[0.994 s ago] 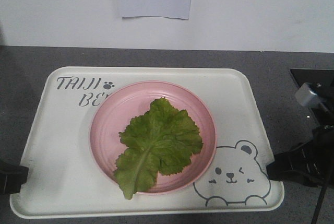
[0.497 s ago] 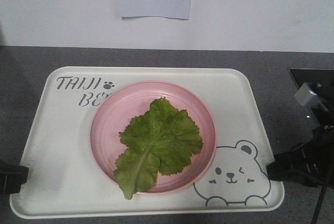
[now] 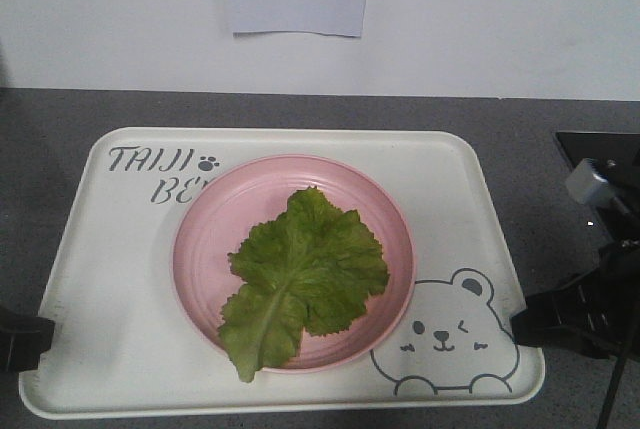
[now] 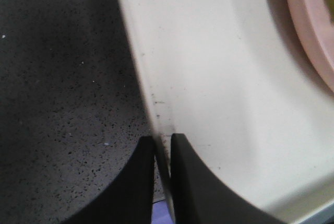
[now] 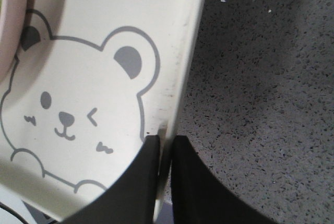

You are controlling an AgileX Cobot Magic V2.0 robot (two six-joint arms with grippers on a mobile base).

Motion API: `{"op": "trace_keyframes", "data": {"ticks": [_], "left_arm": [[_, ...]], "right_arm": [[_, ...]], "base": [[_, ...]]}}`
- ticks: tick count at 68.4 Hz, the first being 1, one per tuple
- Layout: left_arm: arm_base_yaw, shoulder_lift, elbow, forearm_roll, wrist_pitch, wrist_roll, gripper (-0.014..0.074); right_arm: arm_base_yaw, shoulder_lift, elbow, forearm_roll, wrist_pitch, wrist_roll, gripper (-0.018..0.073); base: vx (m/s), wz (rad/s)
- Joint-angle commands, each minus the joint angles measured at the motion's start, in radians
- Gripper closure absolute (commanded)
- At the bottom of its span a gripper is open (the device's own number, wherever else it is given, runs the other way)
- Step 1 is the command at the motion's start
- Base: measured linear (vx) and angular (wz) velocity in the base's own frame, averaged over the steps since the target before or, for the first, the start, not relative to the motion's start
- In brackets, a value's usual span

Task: Transfer vegetables to tray and serve
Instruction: 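Drive the base forward holding the tray level with both grippers, then lower the tray with both grippers onto the new counter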

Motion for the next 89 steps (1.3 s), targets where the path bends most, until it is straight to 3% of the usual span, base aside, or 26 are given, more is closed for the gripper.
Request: {"op": "trace_keyframes", "data": {"ticks": [1, 48, 67, 89], "left_arm": [[-0.011, -0.013, -0.027, -0.037, -0.061, 0.029, 0.0602], [-0.011, 0.005, -0.027, -0.037, -0.141, 0.036, 0.0602], [-0.011, 0.152, -0.045, -0.038, -0.187, 0.089, 0.0602], [-0.011, 0.344, -0.132, -0.038, -0.227, 0.138, 0.0602]], "right_arm": [[0.005, -0.024, -0.026, 0.059, -0.003, -0.050, 0.0562], [0.005, -0.024, -0.026, 0.055, -0.021, -0.046, 0.0562], [0.005, -0.017, -0.026, -0.040, -0.107, 0.062, 0.0562], [0.005, 0.140, -0.026, -0.062, -0.185, 0.074, 0.0562]], "base": [[0.00, 0.00], [0.00, 0.00], [0.00, 0.00], [0.00, 0.00]]}}
